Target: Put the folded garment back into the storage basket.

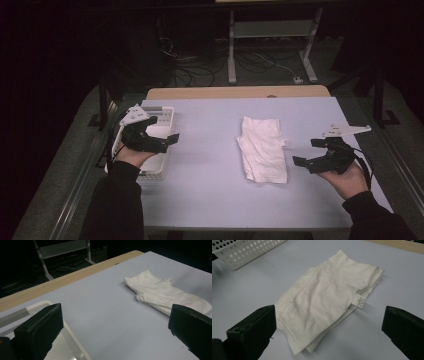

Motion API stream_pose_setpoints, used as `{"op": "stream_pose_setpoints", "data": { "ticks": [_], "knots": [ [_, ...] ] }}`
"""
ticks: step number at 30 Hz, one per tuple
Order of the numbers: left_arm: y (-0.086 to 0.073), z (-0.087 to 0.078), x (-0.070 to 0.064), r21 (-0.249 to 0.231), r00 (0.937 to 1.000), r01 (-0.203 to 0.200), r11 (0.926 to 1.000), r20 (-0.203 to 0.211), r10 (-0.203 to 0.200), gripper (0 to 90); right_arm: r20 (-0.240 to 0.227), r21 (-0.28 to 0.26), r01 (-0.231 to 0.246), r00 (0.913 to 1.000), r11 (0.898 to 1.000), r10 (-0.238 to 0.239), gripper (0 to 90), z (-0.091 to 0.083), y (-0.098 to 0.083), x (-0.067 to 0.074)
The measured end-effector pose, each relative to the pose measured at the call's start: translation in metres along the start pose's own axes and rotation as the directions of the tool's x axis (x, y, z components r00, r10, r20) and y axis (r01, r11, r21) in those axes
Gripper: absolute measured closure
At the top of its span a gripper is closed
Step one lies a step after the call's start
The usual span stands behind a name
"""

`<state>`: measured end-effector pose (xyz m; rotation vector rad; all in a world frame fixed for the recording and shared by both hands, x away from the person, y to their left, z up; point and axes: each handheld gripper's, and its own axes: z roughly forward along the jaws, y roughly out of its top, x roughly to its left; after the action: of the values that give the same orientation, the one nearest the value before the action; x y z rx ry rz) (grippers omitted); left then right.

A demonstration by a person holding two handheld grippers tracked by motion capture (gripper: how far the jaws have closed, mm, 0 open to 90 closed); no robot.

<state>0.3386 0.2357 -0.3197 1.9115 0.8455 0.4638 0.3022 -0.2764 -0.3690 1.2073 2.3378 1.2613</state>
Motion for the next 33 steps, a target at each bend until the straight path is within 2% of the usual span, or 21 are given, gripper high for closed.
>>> {"op": "stream_pose_setpoints", "data": {
  "ticks": [18, 33],
  "knots": [
    [0.022, 0.023, -0.006, 0.002, 0.9994, -0.013, 0.9999, 0.033, 0.013, 0.0, -0.031, 0.037, -0.001, 0.9995, 0.999, 0.002, 0.0, 0.017, -0.003, 0.004],
    [0.026, 0.042, -0.008, 0.008, 0.9989, 0.002, 1.0000, 0.046, -0.003, 0.0, -0.046, 0.066, -0.017, 0.9987, 0.998, 0.021, 0.0, 0.029, -0.012, 0.004]
  ]
}}
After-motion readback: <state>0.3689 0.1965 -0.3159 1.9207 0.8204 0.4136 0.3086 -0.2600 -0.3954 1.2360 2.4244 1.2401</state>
